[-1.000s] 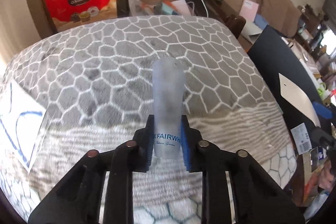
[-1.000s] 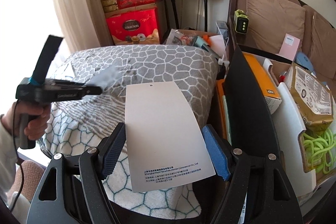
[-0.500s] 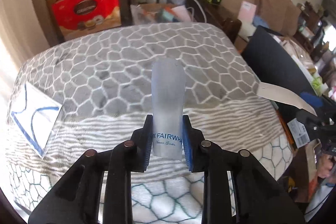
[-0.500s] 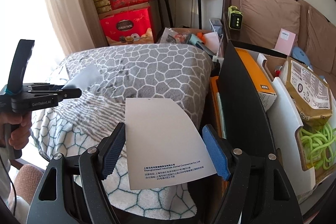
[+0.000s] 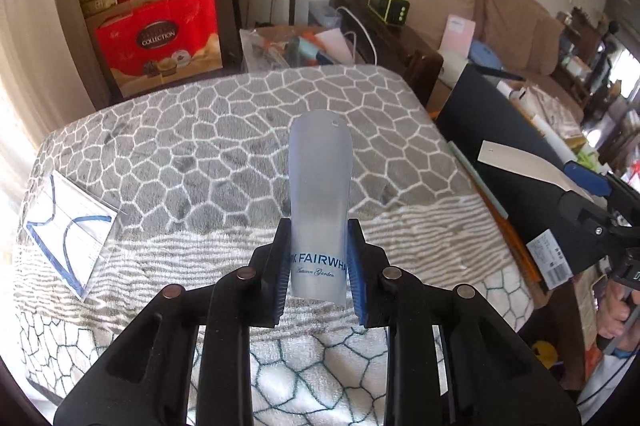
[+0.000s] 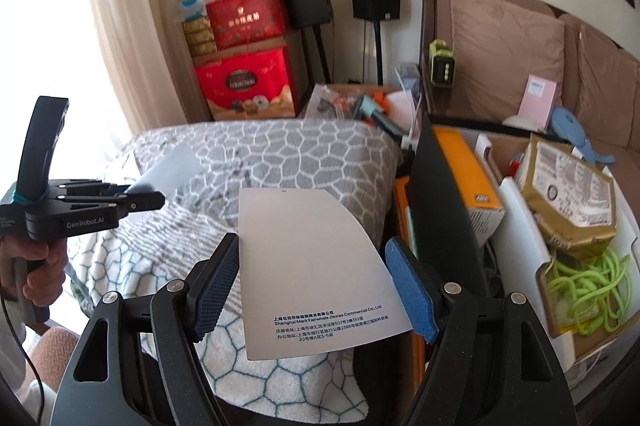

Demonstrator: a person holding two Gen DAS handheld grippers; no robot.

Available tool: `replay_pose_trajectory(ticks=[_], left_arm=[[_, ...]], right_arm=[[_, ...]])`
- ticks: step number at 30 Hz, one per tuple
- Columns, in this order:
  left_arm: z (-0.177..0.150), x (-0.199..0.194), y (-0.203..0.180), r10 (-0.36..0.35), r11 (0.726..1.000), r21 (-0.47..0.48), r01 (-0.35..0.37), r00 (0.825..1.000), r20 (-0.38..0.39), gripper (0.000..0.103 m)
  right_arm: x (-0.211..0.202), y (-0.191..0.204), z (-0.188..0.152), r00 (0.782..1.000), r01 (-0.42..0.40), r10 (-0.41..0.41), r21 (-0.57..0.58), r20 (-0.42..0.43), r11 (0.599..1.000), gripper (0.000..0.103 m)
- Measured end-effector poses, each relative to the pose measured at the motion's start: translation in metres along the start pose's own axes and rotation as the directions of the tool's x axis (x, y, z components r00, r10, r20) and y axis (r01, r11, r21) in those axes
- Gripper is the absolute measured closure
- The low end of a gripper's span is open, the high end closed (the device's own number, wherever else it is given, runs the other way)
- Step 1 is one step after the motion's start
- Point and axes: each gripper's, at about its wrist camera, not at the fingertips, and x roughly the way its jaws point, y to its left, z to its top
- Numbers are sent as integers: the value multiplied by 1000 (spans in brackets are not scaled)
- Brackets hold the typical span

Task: Organize objects
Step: 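Carry the tube in the left tool and the card in the right tool over the box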

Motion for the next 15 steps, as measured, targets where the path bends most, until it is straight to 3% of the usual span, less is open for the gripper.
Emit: replay_pose_trajectory(ticks=[15], left_arm=[[9,-24,-6,6,1000,6,-6,997,72,79]], right_arm=[[-30,-18,10,993,8,-12,30,120,1000,27]])
